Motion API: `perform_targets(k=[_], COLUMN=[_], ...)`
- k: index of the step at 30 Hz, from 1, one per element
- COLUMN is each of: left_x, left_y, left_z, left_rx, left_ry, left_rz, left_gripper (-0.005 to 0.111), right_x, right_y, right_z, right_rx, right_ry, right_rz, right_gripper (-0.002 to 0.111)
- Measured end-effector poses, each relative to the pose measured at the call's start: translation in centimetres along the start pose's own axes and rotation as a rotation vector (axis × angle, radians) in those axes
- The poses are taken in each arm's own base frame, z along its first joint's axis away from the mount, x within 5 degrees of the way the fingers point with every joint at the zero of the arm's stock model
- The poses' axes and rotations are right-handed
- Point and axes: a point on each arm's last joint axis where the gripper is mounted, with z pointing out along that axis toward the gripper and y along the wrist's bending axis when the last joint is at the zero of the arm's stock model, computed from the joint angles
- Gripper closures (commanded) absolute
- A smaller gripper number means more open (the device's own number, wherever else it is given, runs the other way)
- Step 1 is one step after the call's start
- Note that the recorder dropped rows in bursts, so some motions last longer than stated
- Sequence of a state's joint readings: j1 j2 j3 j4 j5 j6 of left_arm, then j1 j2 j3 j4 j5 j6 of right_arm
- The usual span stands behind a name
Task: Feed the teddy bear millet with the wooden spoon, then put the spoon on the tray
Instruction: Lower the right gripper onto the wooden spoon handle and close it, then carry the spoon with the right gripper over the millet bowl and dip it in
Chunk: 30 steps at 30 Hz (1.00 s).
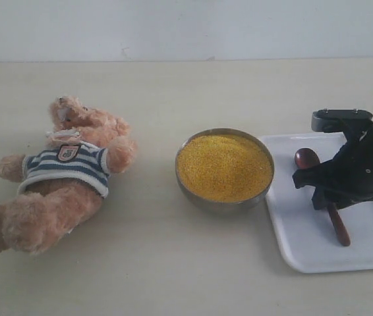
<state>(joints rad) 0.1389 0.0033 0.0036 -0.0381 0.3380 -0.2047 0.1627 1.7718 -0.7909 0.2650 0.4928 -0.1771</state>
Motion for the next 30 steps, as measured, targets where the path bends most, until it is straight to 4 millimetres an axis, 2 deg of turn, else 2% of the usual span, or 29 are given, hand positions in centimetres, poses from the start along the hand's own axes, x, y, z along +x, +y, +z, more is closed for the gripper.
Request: perform_targets(k=[8, 17, 21, 22, 25, 26, 27, 30], left_x=[0.0, 0.0, 0.0, 0.0, 0.0, 0.0, 0.0, 0.0], left_y=[0.0, 0.0, 0.0, 0.0, 0.0, 0.0, 0.0, 0.0], left_z=[0.0, 0.0, 0.0, 0.0, 0.0, 0.0, 0.0, 0.0], left_rx=[0.0, 0.0, 0.0, 0.0, 0.0, 0.0, 0.0, 0.0], left_ry=[0.0, 0.0, 0.0, 0.0, 0.0, 0.0, 0.0, 0.0], left_rz=[0.0, 0.0, 0.0, 0.0, 0.0, 0.0, 0.0, 0.0], left_gripper=[0.103, 0.103, 0.103, 0.103, 0.103, 0.103, 0.103, 0.103], right_x=[0.0, 0.3, -0.5, -0.8, -1.1, -1.1, -1.1, -1.0], right_y=[-0.1, 0.0, 0.2, 0.4, 1.2, 2.3, 2.9, 6.3], right_z=[0.1, -0.9, -3.2, -4.7, -7.5, -8.7, -9.2, -11.0], right_rx=[0.003, 0.01, 0.021, 0.027, 0.056, 0.071, 0.079, 0.235], right_ry=[0.018, 0.078, 0.083, 0.061, 0.019, 0.024, 0.037, 0.08], right_rz=[-0.007, -0.054, -0.101, -0.117, -0.196, -0.26, -0.29, -0.46], right_gripper=[0.107, 0.109, 0.109, 0.109, 0.109, 0.109, 0.109, 0.109])
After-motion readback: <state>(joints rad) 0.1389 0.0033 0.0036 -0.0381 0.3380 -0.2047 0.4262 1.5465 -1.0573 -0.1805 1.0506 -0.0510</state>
